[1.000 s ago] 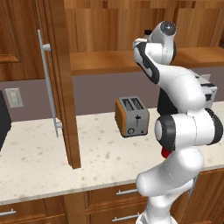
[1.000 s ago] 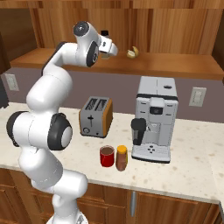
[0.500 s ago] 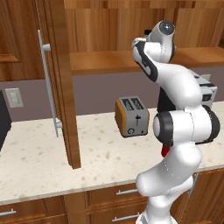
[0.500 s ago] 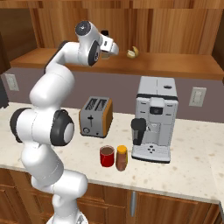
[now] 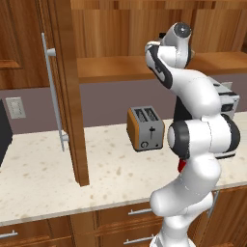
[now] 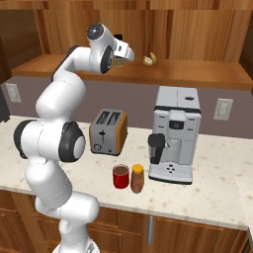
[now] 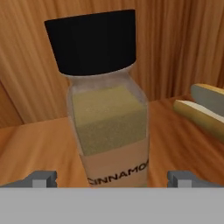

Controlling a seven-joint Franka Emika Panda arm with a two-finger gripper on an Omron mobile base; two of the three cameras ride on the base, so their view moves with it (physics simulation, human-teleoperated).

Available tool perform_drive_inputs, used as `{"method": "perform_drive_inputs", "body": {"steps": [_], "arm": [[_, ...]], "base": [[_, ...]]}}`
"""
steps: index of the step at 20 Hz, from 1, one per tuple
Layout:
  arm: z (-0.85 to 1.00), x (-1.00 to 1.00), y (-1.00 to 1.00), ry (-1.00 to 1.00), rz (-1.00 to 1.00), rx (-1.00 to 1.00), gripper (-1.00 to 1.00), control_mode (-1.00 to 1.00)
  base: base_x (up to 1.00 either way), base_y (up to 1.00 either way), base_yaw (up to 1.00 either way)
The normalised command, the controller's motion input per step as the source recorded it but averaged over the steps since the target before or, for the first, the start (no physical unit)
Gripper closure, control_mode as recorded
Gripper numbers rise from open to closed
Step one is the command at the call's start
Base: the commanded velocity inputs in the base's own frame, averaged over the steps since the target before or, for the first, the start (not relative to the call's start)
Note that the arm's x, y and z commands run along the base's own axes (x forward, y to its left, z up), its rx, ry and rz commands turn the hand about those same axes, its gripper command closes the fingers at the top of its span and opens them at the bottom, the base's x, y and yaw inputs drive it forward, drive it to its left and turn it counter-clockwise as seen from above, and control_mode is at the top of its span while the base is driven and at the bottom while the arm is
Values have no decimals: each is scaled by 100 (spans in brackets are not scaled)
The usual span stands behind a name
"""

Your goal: Pick the cinnamon and honey bottle from the cabinet and place them next to the mug.

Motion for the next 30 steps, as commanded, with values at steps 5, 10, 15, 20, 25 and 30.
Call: {"method": "perform_drive_inputs", "body": {"steps": [5,10,15,20,25,30], "arm": [[0,10,0,0,0,0,-100,-100],[0,9,0,0,0,0,-100,-100],[0,3,0,0,0,0,-100,-100],[0,0,0,0,0,0,-100,-100],[0,0,0,0,0,0,-100,-100],[0,0,0,0,0,0,100,-100]], "base": [[0,0,0],[0,0,0],[0,0,0],[0,0,0],[0,0,0],[0,0,0]]}}
